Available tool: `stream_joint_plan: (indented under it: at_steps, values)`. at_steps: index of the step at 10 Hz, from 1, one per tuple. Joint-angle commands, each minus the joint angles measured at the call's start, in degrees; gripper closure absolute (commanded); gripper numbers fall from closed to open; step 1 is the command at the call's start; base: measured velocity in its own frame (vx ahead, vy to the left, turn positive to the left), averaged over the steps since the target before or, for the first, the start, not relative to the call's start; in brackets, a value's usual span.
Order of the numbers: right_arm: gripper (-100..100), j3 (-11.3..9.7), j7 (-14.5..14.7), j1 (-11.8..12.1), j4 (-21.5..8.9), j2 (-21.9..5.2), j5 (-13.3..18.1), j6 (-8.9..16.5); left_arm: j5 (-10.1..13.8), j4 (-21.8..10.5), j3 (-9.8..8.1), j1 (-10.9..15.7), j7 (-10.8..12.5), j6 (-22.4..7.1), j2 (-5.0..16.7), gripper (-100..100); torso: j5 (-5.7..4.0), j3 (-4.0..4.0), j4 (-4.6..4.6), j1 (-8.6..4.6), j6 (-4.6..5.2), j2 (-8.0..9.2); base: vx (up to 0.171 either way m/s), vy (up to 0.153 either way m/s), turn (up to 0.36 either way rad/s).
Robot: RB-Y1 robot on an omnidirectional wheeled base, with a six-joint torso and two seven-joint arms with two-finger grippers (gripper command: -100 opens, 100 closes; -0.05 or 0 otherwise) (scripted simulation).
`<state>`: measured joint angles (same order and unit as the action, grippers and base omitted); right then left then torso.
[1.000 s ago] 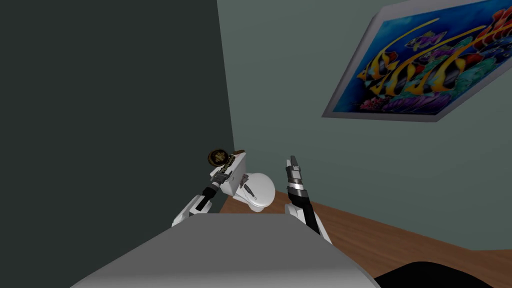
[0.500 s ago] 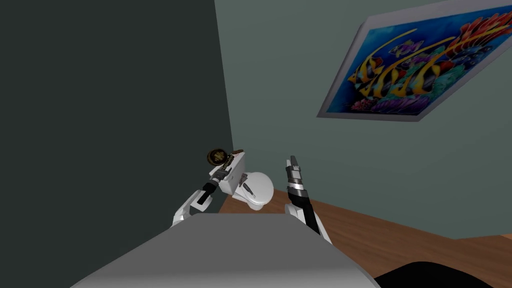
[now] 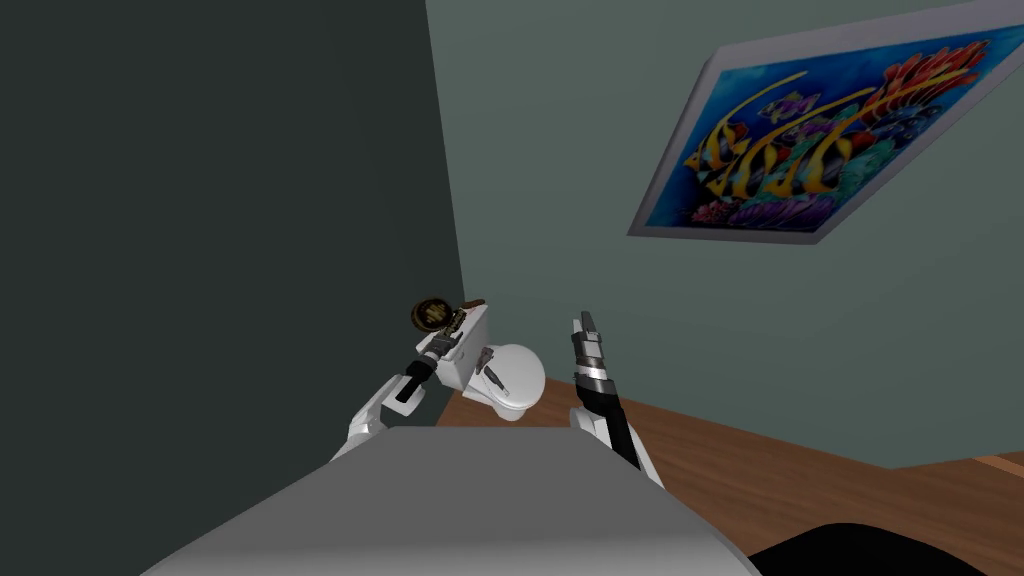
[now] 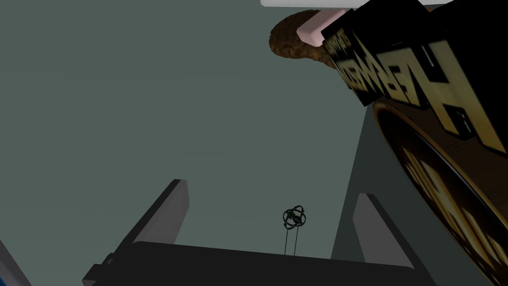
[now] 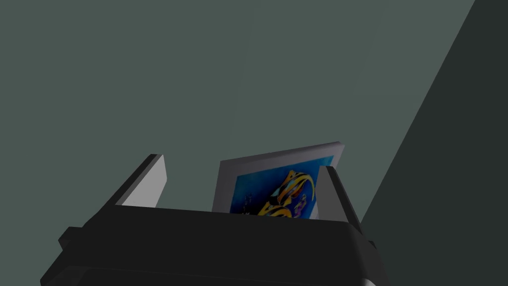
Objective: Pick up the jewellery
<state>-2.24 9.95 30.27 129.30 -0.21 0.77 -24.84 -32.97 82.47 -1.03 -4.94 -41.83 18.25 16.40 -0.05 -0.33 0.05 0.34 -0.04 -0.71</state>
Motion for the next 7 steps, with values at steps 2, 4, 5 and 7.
stream_joint_plan:
  at_steps: [2,4,5,7]
  values:
    - [0,0.0,0.0,0.0,0.0,0.0,0.0,0.0,0.0,-0.01,0.0,-0.01,-0.01,0.02,-0.01,100,0.01,0.03,0.01,0.06,0.0,0.04,0.001,0.001,0.006]
    - [0,0.0,0.0,0.0,0.0,0.0,0.0,0.0,-0.07,0.03,-0.06,0.02,-0.16,0.01,0.07,100,0.1,0.0,-0.02,0.13,0.04,0.03,0.0,0.0,0.0]
    - [0,0.0,0.0,0.0,0.0,0.0,0.0,0.0,-0.05,0.0,-0.04,-0.01,-0.12,-0.01,0.04,100,0.08,0.02,0.0,0.15,0.04,0.04,0.0,0.0,0.0]
    - [0,0.0,0.0,0.0,0.0,0.0,0.0,0.0,-0.04,-0.01,-0.04,-0.02,-0.09,-0.03,0.03,100,0.07,0.03,0.01,0.14,0.04,0.05,0.0,0.0,0.0]
